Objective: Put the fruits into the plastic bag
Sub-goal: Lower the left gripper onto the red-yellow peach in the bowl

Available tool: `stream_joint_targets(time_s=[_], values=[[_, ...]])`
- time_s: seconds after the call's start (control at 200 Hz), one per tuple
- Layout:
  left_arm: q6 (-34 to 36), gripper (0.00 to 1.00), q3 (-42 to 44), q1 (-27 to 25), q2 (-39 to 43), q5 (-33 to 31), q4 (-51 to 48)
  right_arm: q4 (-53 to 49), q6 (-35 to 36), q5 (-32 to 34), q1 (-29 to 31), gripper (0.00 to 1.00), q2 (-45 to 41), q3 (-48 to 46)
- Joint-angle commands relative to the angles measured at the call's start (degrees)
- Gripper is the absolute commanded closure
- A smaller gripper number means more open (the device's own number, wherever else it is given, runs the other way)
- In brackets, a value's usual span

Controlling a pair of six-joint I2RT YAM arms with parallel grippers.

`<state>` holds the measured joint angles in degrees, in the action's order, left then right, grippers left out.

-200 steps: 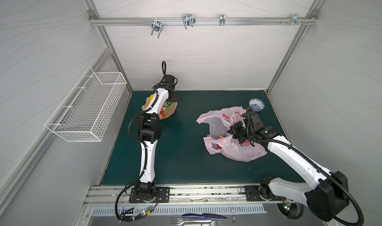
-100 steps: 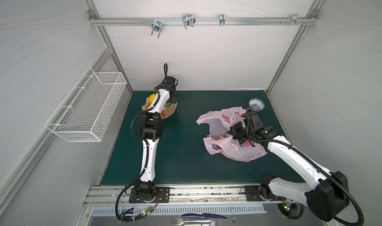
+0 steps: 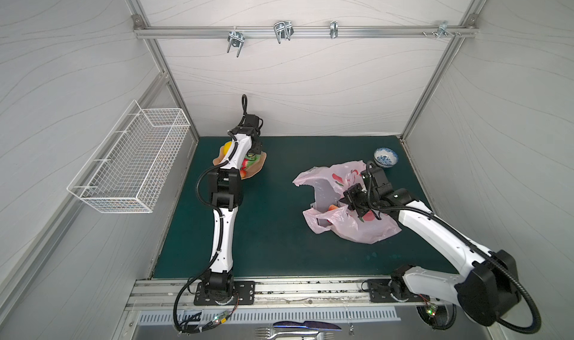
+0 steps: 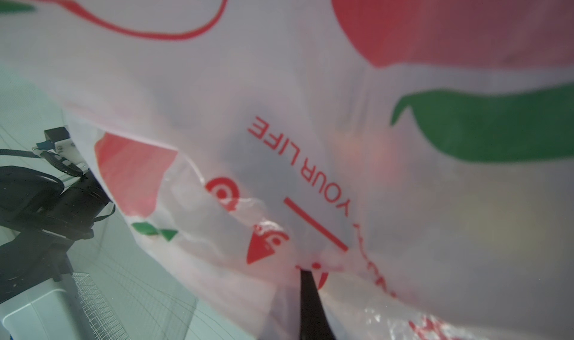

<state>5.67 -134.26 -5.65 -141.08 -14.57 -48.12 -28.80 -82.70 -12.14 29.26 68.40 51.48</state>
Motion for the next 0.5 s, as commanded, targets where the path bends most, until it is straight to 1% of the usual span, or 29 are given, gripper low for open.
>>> stream_joint_targets(time_s=[0.0,0.205,0.355,0.495], values=[[1.0,0.26,-3.0,0.4,-2.4,0.5,1.9,-0.6,-0.1,-0.5,-0.2,1.0,0.7,1.8],[1.0,0.28,-3.0,0.5,-3.2,1.6,1.8,-0.3,0.0,-0.8,-0.2,1.0,1.4,2.0],[1.0,0.25,-3.0,0.5,-3.6,1.7,1.9,-0.2,0.0,-0.9,-0.2,1.0,1.6,2.2],[0.8,0.25,-3.0,0.5,-3.9,2.2,1.8,-0.3,0.1,-0.7,-0.2,1.0,1.8,2.4]])
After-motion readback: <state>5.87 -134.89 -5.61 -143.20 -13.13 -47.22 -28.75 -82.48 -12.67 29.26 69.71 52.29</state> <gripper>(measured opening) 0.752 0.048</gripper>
